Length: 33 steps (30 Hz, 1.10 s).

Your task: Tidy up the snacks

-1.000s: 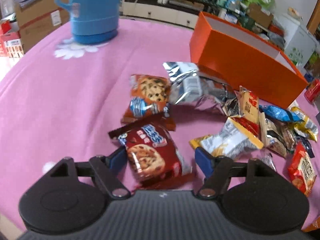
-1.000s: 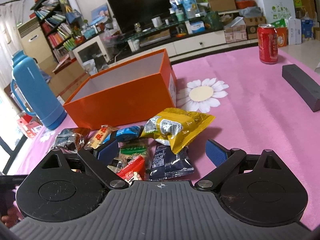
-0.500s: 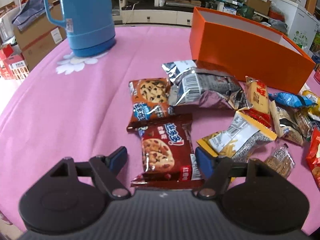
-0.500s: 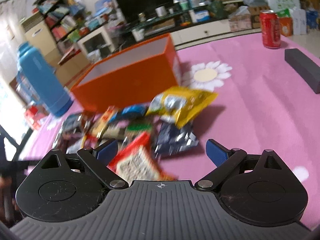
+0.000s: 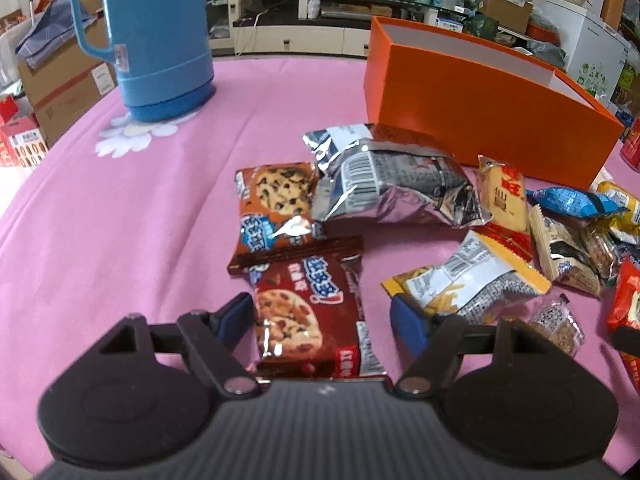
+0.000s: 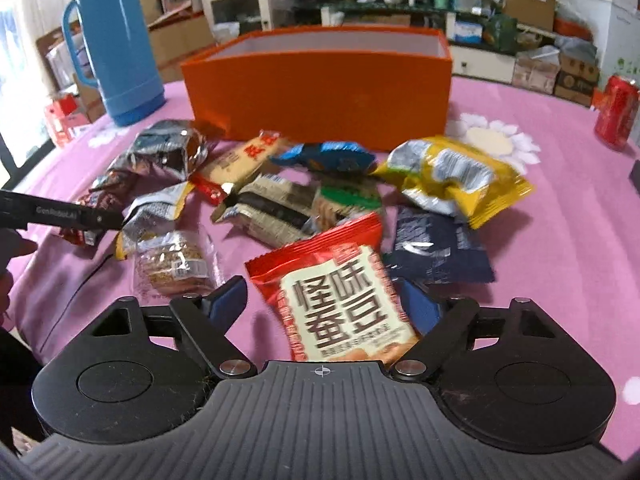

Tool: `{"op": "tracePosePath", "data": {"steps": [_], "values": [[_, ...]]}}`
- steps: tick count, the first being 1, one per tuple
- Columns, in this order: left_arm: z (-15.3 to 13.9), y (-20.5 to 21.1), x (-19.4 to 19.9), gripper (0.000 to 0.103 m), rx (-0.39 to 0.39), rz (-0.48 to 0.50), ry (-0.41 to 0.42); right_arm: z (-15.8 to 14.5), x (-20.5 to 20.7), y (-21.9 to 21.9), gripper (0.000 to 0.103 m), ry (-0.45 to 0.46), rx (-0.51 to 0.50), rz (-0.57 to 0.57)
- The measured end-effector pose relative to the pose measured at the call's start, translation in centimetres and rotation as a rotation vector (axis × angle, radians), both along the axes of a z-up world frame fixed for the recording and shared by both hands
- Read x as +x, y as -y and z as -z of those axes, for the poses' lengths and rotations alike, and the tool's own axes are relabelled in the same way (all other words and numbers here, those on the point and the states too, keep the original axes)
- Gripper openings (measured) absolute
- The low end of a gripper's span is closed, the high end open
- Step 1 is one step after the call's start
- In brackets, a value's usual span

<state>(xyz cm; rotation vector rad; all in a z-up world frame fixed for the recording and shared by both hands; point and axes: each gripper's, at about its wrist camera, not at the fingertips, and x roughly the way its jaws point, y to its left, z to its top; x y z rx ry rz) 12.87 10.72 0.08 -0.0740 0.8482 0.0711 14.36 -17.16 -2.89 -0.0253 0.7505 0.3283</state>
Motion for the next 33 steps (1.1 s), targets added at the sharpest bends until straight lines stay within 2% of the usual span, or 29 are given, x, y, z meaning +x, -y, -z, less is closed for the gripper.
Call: {"op": "tracePosePath", "data": {"steps": [1, 2, 4, 11, 13, 14, 16, 17, 19, 22, 29, 33], "values": [[0.1, 0.1, 0.0, 0.073, 0.009, 0.003, 0.003, 0.3, 0.0, 0.0, 0.063, -0.006, -0.016, 0.002], [0.1, 0.2, -0.2, 0.073, 0.017, 0.007, 0.006, 0.5, -0.1, 0.0, 0.053, -0.015, -0.034, 0.003], [0.1, 0.2, -0.6, 0.066, 0.018, 0.021, 0.01, 0.8, -0.3, 0.4, 0.045, -0.02, -0.05, 0.015], [-0.2, 0.5, -4.6, 0.066, 0.025, 0.074, -0.023, 0.8, -3.1, 1.8, 0.046, -0.032, -0.058, 0.033], [-0.3, 0.5, -5.5, 0.067, 0.023, 0.081, -0.028, 0.9, -3.9, 1.9, 0.049, -0.026, -0.059, 0.038], [-0.4, 0.6, -5.4, 0.071, 0.023, 0.079, -0.025, 1.0, -4.2, 1.8, 0.054, -0.023, -0.06, 0.039], [-0.7, 0.5, -4.5, 0.072, 0.036, 0.058, -0.018, 1.0, -3.8, 1.8, 0.067, -0.035, -0.037, 0.033], [-0.7, 0.4, -4.1, 0.072, 0.044, 0.055, -0.019, 0.9, -3.7, 1.8, 0.07, -0.044, -0.014, 0.034], [-0.5, 0.3, -3.6, 0.072, 0.052, 0.047, -0.029, 0.7, -3.5, 1.9, 0.069, -0.044, 0.011, 0.04], [-0.1, -0.2, -3.8, 0.072, 0.017, 0.027, -0.024, 0.7, -3.4, 1.9, 0.07, -0.041, 0.004, 0.043], [0.1, -0.1, -3.6, 0.072, 0.024, 0.002, -0.011, 1.2, -2.9, 1.2, 0.082, -0.041, -0.027, 0.029], [0.0, 0.0, -3.7, 0.072, 0.023, -0.001, -0.009, 1.4, -2.9, 0.9, 0.082, -0.035, -0.05, 0.021]]}}
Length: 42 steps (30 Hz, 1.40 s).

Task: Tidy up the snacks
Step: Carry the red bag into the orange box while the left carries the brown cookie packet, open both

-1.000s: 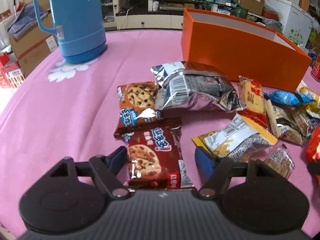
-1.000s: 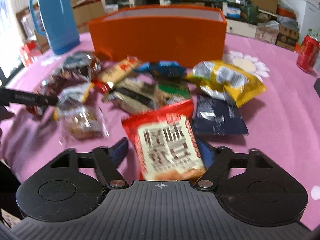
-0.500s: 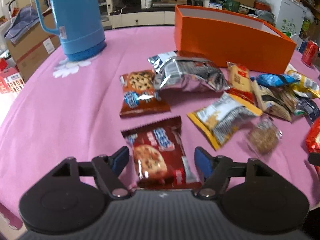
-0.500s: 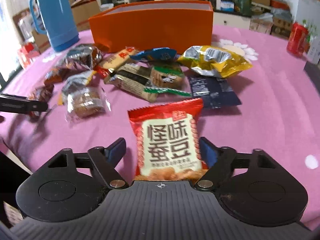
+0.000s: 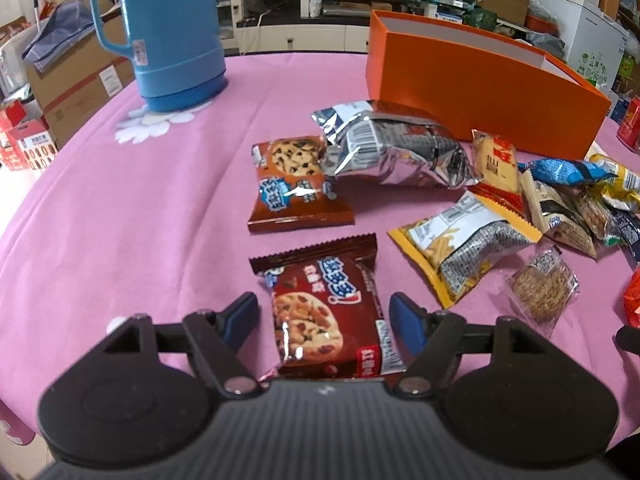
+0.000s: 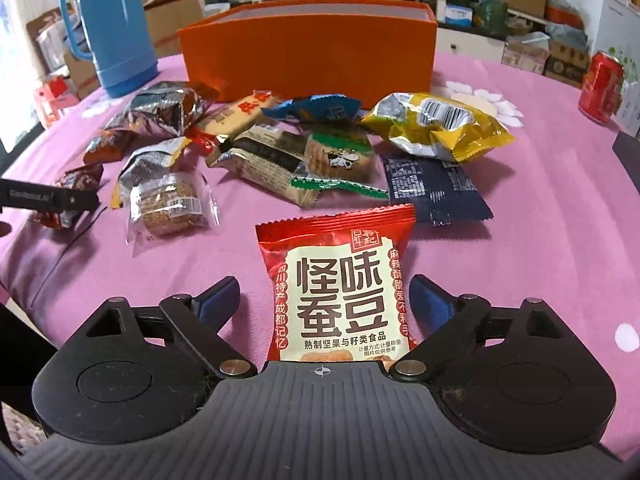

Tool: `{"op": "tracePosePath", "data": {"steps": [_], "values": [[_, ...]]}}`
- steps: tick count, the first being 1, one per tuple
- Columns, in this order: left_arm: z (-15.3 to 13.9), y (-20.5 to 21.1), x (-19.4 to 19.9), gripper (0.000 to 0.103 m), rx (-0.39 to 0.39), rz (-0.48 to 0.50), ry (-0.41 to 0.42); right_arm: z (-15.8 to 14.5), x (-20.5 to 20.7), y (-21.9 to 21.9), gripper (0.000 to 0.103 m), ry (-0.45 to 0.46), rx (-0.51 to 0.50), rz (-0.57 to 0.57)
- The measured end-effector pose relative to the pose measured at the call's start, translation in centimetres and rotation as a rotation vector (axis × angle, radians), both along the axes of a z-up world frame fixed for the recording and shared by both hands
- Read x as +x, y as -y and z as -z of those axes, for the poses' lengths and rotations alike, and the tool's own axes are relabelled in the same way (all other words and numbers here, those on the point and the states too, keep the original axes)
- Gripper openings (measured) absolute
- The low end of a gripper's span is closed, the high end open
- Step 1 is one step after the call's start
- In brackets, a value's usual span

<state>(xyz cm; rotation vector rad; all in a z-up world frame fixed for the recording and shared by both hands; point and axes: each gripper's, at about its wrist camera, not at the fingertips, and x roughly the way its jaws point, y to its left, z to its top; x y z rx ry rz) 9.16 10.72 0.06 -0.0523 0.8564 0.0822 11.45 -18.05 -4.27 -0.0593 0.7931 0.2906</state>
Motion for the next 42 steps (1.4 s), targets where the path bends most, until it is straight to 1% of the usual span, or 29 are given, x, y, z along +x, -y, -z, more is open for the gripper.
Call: {"op": "tracePosePath", "data": {"steps": [2, 5, 8, 9, 10, 11, 12, 13, 15, 17, 18, 19, 22, 25, 28, 30, 32, 34, 37, 40, 42], "values": [[0.0, 0.0, -0.1, 0.072, -0.001, 0.002, -0.002, -0.1, 0.0, 0.1, 0.081, -0.003, 0.006, 0.004], [0.0, 0.0, -0.2, 0.072, 0.002, 0.003, -0.002, -0.3, 0.0, 0.6, 0.075, -0.003, 0.029, 0.02], [0.0, 0.1, -0.2, 0.072, -0.001, -0.001, -0.001, -0.3, 0.0, 0.8, 0.073, -0.006, 0.033, 0.025], [0.0, 0.1, -0.2, 0.071, -0.001, -0.001, 0.001, -0.2, 0.0, 0.6, 0.072, -0.002, 0.019, 0.023], [0.0, 0.1, -0.4, 0.064, -0.002, -0.002, 0.008, -0.2, -0.1, 0.4, 0.069, 0.003, 0.0, 0.02], [-0.1, 0.2, -0.5, 0.055, 0.001, 0.001, 0.014, -0.1, -0.2, 0.3, 0.06, 0.01, -0.021, 0.018], [-0.2, 0.3, -0.7, 0.053, 0.0, 0.007, 0.015, -0.1, -0.3, 0.1, 0.052, 0.023, -0.04, 0.016], [-0.3, 0.3, -0.8, 0.052, -0.004, 0.006, 0.011, -0.3, -0.4, 0.2, 0.04, 0.031, -0.035, 0.009], [-0.5, 0.1, -1.1, 0.052, -0.034, 0.001, 0.004, -0.4, -0.5, 0.4, 0.037, 0.03, -0.028, 0.014], [-1.0, -0.8, -1.6, 0.052, -0.121, -0.01, 0.001, -0.6, -0.7, 0.6, 0.036, 0.032, -0.01, 0.018], [-1.4, -1.3, -1.9, 0.052, -0.164, -0.014, 0.014, -0.8, -0.9, 0.9, 0.035, 0.032, 0.016, 0.021], [-1.9, -1.4, -2.1, 0.052, -0.179, -0.015, 0.03, -1.0, -1.1, 1.1, 0.035, 0.036, 0.04, 0.023], [-3.5, -1.0, -2.6, 0.052, -0.149, -0.004, 0.078, -1.8, -1.6, 2.0, 0.035, 0.06, 0.103, 0.044], [-4.6, -0.6, -1.8, 0.052, -0.199, 0.023, 0.079, -2.7, -1.7, 2.8, 0.035, 0.059, 0.19, 0.052], [-6.2, 0.1, 0.9, 0.052, -0.23, 0.058, 0.088, -4.6, -1.3, 3.2, 0.035, 0.071, 0.293, 0.027], [-7.6, 0.7, 3.2, 0.052, -0.23, 0.075, 0.118, -6.4, -0.1, 3.1, 0.035, 0.098, 0.32, 0.012], [-9.4, 1.4, 5.8, 0.052, -0.239, 0.09, 0.159, -8.3, 1.9, 3.0, 0.035, 0.135, 0.322, 0.003], [-11.1, 2.1, 8.7, 0.052, -0.244, 0.102, 0.201, -10.4, 5.0, 2.8, 0.035, 0.187, 0.303, 0.002], [-13.0, 3.3, 13.7, 0.052, -0.24, 0.106, 0.26, -12.7, 10.3, 2.3, 0.035, 0.254, 0.273, 0.024], [-13.5, 4.4, 18.7, 0.052, -0.271, 0.103, 0.281, -13.9, 16.5, 1.3, 0.035, 0.298, 0.252, 0.05], [-12.9, 5.1, 21.3, 0.052, -0.289, 0.097, 0.279, -13.7, 20.6, 0.2, 0.035, 0.303, 0.233, 0.065]]}}
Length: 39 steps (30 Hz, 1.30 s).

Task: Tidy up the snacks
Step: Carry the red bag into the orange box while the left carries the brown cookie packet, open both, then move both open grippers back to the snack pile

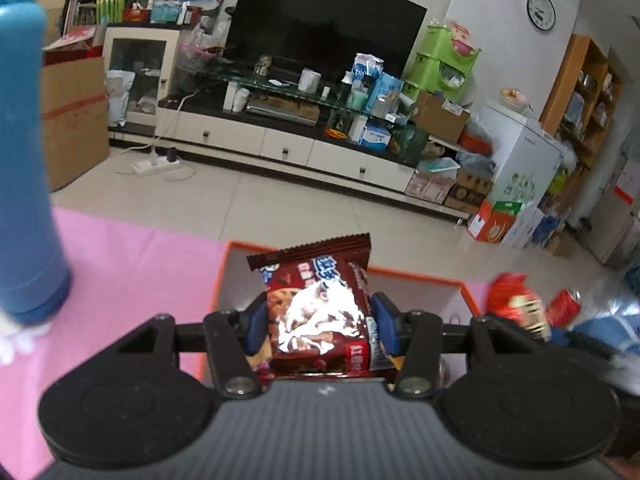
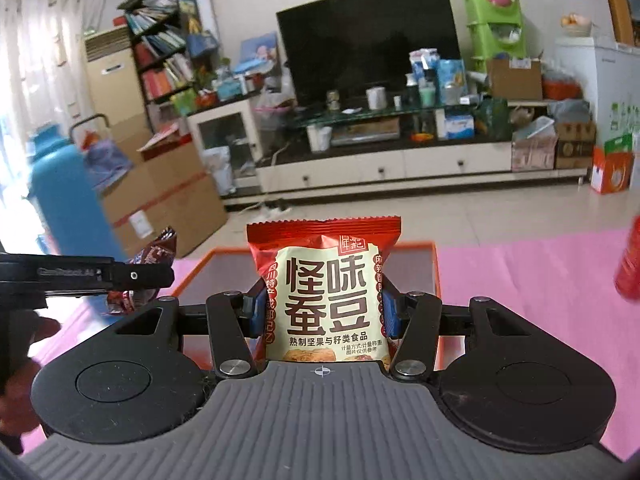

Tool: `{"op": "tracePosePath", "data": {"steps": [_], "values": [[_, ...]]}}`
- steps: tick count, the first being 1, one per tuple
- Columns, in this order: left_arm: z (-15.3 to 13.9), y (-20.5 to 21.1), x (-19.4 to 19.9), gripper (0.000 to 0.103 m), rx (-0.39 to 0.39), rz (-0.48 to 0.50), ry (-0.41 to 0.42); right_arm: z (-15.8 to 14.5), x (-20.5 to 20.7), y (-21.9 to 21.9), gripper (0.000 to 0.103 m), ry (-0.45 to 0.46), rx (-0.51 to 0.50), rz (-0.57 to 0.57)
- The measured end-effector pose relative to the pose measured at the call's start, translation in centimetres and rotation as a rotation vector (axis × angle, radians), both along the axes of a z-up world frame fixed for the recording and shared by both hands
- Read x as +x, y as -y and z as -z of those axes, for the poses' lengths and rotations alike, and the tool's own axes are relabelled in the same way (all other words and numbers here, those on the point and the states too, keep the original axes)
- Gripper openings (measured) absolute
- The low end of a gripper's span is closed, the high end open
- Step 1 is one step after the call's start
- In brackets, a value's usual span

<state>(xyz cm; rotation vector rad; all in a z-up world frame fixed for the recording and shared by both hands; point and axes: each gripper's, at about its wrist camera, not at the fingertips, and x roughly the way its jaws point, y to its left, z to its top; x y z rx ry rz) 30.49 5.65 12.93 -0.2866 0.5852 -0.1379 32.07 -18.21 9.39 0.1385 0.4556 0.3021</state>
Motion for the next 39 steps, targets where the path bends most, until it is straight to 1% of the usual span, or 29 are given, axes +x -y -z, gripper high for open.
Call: {"op": "tracePosePath", "data": {"steps": [2, 5, 9, 11, 12, 14, 15, 16, 17, 18, 20, 21, 23, 24, 26, 27, 28, 29, 31, 33, 34, 36, 37, 39], "values": [[1.3, 0.2, 2.3, 0.052, -0.024, -0.015, -0.035, 1.0, 3.0, -0.9, 0.035, -0.017, -0.005, 0.002], [4.0, 0.7, 4.9, 0.052, -0.052, -0.015, -0.113, 3.3, 6.7, -1.7, 0.035, -0.097, 0.007, 0.012], [6.5, 2.2, 6.0, 0.052, -0.005, 0.005, -0.159, 5.9, 9.3, -2.1, 0.035, -0.167, -0.029, 0.027], [7.0, 2.6, 6.3, 0.051, 0.008, 0.014, -0.164, 6.5, 9.8, -2.3, 0.036, -0.179, -0.023, 0.031], [7.1, 2.7, 6.4, 0.053, 0.018, 0.014, -0.165, 6.7, 9.9, -2.3, 0.036, -0.182, -0.022, 0.03], [7.0, 2.8, 6.3, 0.06, 0.043, 0.012, -0.156, 7.2, 10.5, -2.8, 0.039, -0.206, -0.045, 0.029], [6.7, 2.5, 6.1, 0.061, 0.045, 0.005, -0.143, 7.5, 10.4, -2.9, 0.04, -0.211, -0.044, 0.035], [6.4, 2.1, 6.0, 0.062, 0.032, -0.004, -0.131, 7.6, 10.2, -2.9, 0.043, -0.213, -0.035, 0.037], [5.9, 1.6, 5.8, 0.062, 0.004, -0.01, -0.119, 7.6, 10.3, -2.9, 0.046, -0.213, -0.021, 0.039], [5.3, 1.0, 5.4, 0.062, -0.024, -0.011, -0.107, 7.3, 10.0, -2.9, 0.047, -0.198, -0.009, 0.04], [3.6, 0.4, 4.6, 0.062, -0.059, -0.012, -0.059, 5.9, 9.0, -2.6, 0.05, -0.148, -0.01, 0.043], [2.6, 0.2, 4.0, 0.063, -0.056, -0.015, -0.026, 4.9, 8.1, -2.5, 0.052, -0.112, -0.017, 0.049], [0.6, 0.1, 2.6, 0.066, -0.043, -0.012, 0.029, 3.0, 6.3, -2.1, 0.063, -0.041, -0.014, 0.062], [-0.2, 0.1, 1.8, 0.066, -0.034, -0.004, 0.052, 2.0, 5.2, -1.9, 0.065, -0.005, -0.007, 0.064], [-1.3, 0.3, 0.0, 0.072, 0.003, 0.016, 0.08, 0.5, 2.8, -1.3, 0.073, 0.042, 0.001, 0.058], [-1.5, 0.5, -1.2, 0.074, 0.037, 0.027, 0.083, 0.0, 1.5, -0.9, 0.075, 0.058, 0.003, 0.056], [-1.5, 0.7, -2.5, 0.077, 0.07, 0.035, 0.086, -0.3, 0.2, -0.6, 0.078, 0.068, 0.005, 0.06], [-1.2, 0.8, -3.9, 0.077, 0.101, 0.039, 0.089, -0.2, -1.3, -0.2, 0.08, 0.074, 0.003, 0.063], [0.2, 0.9, -7.2, 0.077, 0.174, 0.049, 0.065, 0.6, -4.6, 0.5, 0.081, 0.063, -0.021, 0.051], [2.4, 0.7, -10.6, 0.077, 0.224, 0.046, 0.016, 2.4, -8.1, 1.8, 0.083, 0.033, -0.034, 0.066], [3.4, 0.5, -12.0, 0.077, 0.235, 0.049, -0.01, 3.5, -9.7, 2.5, 0.083, 0.002, -0.022, 0.076], [5.8, 0.0, -15.0, 0.077, 0.247, 0.063, -0.07, 5.6, -12.2, 4.1, 0.083, -0.078, 0.038, 0.072], [6.8, -0.2, -16.0, 0.077, 0.245, 0.076, -0.101, 6.6, -13.2, 4.8, 0.083, -0.127, 0.089, 0.072], [8.7, -0.6, -17.3, 0.077, 0.252, 0.108, -0.157, 8.3, -15.2, 6.0, 0.083, -0.197, 0.188, 0.074]]}}
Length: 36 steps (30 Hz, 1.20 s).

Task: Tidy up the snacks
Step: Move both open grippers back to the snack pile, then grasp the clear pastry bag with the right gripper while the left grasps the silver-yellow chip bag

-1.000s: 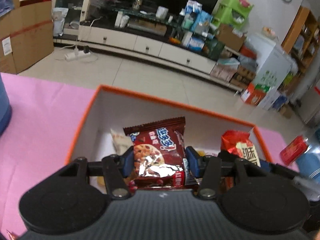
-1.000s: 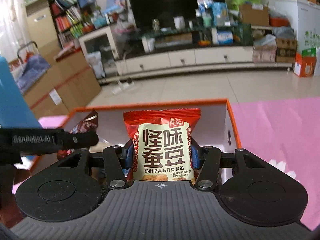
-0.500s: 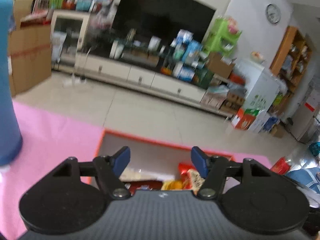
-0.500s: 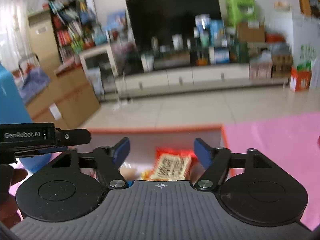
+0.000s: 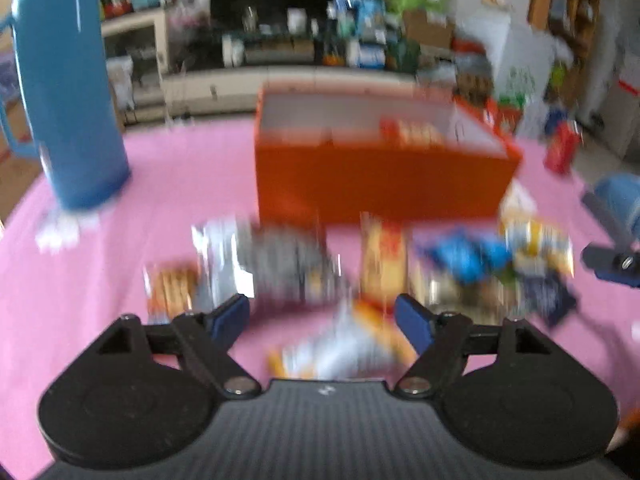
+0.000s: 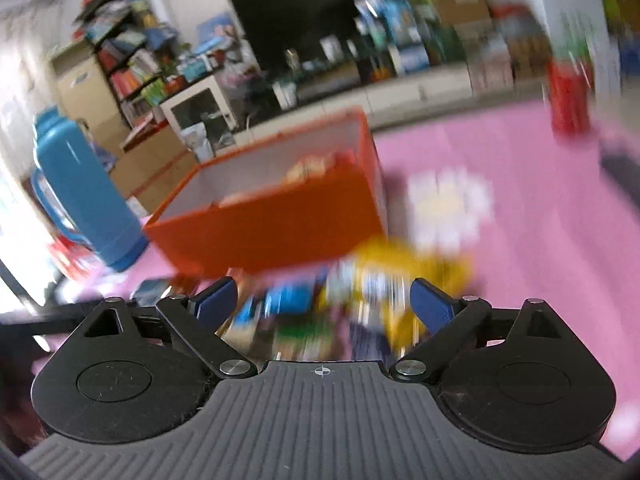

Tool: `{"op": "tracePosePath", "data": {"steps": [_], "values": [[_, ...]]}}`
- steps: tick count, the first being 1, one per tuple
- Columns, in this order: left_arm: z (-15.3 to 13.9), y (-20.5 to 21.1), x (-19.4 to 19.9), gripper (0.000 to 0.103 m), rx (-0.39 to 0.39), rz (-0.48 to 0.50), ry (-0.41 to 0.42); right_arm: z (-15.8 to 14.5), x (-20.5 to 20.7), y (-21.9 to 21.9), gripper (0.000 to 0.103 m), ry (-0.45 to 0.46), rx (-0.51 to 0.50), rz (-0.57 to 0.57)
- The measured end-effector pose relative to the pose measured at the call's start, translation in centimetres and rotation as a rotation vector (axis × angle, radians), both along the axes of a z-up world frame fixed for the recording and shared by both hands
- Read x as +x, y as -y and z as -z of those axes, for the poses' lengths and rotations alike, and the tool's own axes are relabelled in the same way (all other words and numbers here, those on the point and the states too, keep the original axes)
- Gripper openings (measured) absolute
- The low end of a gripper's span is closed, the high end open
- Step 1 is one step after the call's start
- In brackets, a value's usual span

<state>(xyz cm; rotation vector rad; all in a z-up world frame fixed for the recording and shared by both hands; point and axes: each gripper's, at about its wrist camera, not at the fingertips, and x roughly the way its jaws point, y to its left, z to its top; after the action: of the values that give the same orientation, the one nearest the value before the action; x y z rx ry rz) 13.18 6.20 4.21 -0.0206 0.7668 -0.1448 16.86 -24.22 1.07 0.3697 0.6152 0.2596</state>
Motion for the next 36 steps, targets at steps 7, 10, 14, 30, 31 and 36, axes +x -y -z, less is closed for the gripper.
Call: {"op": "tracePosePath", "data": {"steps": [7, 10, 14, 30, 31, 36], "values": [[1.7, 0.9, -0.8, 0.077, 0.186, 0.092, 0.016, 2.0, -2.9, 1.2, 0.084, -0.03, 0.016, 0.025], [2.2, 1.2, 0.0, 0.077, 0.222, 0.081, 0.005, 2.4, -2.4, 1.3, 0.084, -0.048, 0.016, 0.024], [3.0, 1.7, 0.9, 0.077, 0.211, 0.144, -0.035, 2.6, -1.6, 0.2, 0.084, -0.079, 0.037, -0.039], [3.5, 7.3, -1.2, 0.077, 0.306, 0.159, -0.033, 1.9, -2.0, 0.3, 0.087, -0.05, 0.032, -0.04], [3.5, 7.7, -1.4, 0.077, 0.305, 0.157, -0.03, 1.9, -2.1, 0.3, 0.087, -0.048, 0.032, -0.039], [3.6, 10.9, -2.7, 0.077, 0.248, 0.204, -0.021, 1.7, -2.4, 1.3, 0.087, -0.038, 0.044, -0.025]]}}
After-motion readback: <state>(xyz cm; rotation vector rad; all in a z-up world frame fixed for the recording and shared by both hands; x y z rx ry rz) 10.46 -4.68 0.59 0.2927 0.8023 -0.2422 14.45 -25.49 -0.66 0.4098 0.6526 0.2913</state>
